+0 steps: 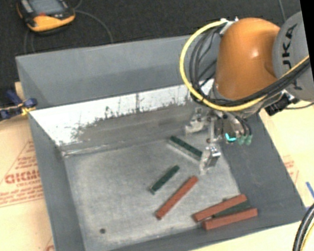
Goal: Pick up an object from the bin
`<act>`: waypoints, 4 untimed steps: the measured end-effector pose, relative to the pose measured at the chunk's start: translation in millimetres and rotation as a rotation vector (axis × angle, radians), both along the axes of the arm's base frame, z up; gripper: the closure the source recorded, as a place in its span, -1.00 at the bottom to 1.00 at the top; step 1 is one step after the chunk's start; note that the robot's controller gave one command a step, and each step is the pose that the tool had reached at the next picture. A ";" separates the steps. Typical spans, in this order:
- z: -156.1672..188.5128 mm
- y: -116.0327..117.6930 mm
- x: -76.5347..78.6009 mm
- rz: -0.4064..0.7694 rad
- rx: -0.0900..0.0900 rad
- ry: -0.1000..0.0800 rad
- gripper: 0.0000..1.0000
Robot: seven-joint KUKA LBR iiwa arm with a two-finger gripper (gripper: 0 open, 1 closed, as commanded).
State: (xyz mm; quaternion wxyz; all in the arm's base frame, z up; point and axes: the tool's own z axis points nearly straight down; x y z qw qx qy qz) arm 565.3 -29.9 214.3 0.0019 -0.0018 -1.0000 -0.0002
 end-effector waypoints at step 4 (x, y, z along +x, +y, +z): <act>-127.8 42.8 -4.4 0.458 -0.002 -0.010 -1.00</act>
Offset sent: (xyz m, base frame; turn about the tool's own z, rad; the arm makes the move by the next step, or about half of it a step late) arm -0.0011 0.0520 -0.1443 -0.4031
